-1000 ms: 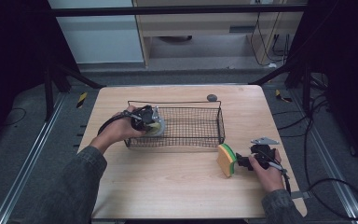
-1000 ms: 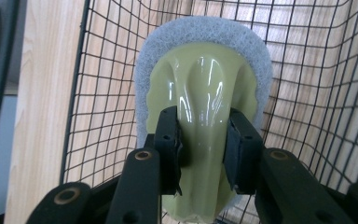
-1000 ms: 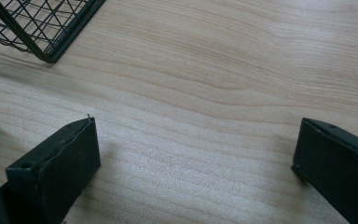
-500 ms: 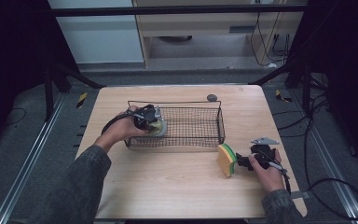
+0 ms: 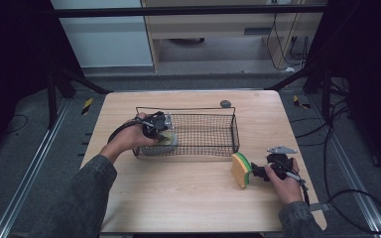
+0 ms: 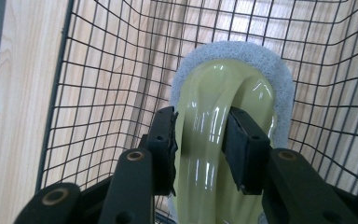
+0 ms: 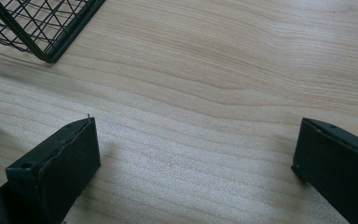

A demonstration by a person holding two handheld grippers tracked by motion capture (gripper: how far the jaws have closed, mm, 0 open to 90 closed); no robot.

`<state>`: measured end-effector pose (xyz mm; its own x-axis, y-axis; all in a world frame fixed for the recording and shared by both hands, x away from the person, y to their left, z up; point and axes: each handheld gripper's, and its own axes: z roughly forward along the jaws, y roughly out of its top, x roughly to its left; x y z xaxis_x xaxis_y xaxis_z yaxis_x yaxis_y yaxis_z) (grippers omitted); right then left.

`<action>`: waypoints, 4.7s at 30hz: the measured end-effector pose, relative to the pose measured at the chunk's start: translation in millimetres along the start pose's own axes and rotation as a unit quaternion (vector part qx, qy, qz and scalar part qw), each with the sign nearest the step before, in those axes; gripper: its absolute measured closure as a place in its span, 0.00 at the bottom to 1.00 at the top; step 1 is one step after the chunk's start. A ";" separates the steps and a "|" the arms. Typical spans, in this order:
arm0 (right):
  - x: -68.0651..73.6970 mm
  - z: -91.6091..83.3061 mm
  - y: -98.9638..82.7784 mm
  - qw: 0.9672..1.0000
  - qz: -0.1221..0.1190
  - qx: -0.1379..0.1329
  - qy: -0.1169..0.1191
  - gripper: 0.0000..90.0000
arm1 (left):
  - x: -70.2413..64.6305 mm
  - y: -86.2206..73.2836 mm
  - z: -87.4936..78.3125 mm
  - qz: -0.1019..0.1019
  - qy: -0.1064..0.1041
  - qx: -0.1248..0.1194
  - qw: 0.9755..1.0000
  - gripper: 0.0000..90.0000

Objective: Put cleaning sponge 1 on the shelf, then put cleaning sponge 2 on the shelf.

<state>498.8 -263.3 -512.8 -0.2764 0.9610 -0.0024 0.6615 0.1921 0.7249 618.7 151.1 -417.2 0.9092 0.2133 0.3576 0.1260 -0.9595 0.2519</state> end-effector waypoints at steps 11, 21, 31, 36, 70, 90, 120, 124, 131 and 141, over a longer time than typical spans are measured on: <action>0.1 0.0 -0.2 1.000 0.000 0.000 -0.001 0.01 | -1.0 0.5 -21.9 -0.014 0.019 -0.038 0.999 0.57; 0.2 -0.1 -0.1 1.000 0.002 0.000 0.000 0.01 | -6.8 -3.4 -34.6 -0.096 0.062 -0.098 0.989 0.18; -1.4 -1.7 -0.7 1.000 0.002 0.002 0.001 0.03 | -28.2 -20.9 -64.6 -0.200 0.086 -0.191 0.957 0.06; -6.5 -12.0 1.3 1.000 0.000 0.007 -0.002 0.09 | -60.0 -52.7 -72.2 -0.248 0.104 -0.215 0.939 0.05; 65.6 -97.6 2.1 0.985 -0.086 0.126 0.080 0.11 | -116.4 -136.6 14.3 -0.401 0.046 -0.150 0.903 0.01; 85.2 -100.4 48.6 0.980 -0.111 0.140 0.092 0.26 | -116.5 -139.0 16.5 -0.399 0.049 -0.164 0.901 0.00; 68.9 -74.2 81.1 0.979 -0.109 0.137 0.100 0.71 | -116.5 -139.0 16.5 -0.399 0.049 -0.164 0.901 0.00; 52.3 -81.9 82.8 0.984 -0.111 0.112 0.084 0.71 | -116.3 -139.1 16.5 -0.398 0.049 -0.164 0.901 0.00; 21.8 -88.0 99.6 0.990 -0.100 0.081 0.064 0.71 | -116.3 -139.1 16.5 -0.398 0.049 -0.164 0.901 0.00; 8.7 -95.6 146.8 0.992 -0.106 0.040 0.045 0.72 | -116.4 -138.9 16.6 -0.399 0.050 -0.164 0.901 0.00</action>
<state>526.9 -245.7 -340.5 -0.4747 0.8760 -0.0850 0.6340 0.4074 0.6573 501.9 256.4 -508.7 0.5385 0.8424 0.0190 0.5856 -0.3904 0.7104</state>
